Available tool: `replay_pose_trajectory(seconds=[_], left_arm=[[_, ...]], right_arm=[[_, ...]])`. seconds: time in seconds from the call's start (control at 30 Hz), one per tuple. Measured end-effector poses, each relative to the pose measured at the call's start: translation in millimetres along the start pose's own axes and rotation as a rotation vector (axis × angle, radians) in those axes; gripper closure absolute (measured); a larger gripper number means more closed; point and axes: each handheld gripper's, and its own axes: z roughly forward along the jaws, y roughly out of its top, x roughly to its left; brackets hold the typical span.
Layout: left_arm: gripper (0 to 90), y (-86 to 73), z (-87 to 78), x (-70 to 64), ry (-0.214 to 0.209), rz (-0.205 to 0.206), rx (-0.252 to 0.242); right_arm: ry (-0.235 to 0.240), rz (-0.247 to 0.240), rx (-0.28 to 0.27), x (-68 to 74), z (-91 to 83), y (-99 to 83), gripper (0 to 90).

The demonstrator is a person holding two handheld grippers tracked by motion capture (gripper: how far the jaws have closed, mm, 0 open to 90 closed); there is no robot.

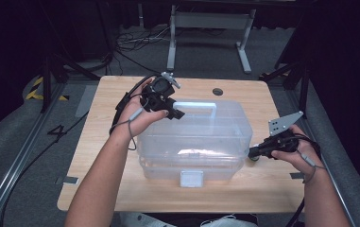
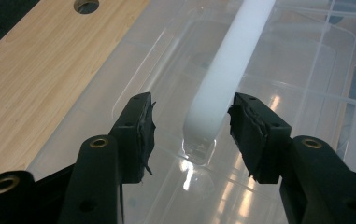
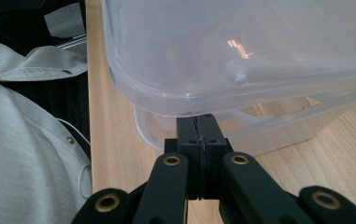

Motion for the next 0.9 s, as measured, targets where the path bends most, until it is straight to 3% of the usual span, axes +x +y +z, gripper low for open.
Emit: replay_pose_trajectory(seconds=[0.33, 0.53, 0.67, 0.9], left_arm=[[48.9, -8.3, -31.2, -5.1, 0.012, -0.010, -0.134], [49.2, -14.4, -44.5, -9.9, 0.024, -0.014, -0.182], [49.3, -18.3, -50.7, -11.9, 0.005, -0.022, -0.203], [49.6, -30.6, -68.6, -14.2, 0.022, -0.042, -0.268]], right_arm=[[-0.015, 0.001, -0.030, 0.6, -3.8, 1.0, 90.0], [-0.034, 0.001, -0.055, 1.7, -7.1, 2.2, 90.0], [-0.056, 0.006, -0.083, 1.8, -9.7, 3.0, 90.0], [-0.106, 0.004, -0.141, 4.1, -14.1, 5.1, 90.0]])
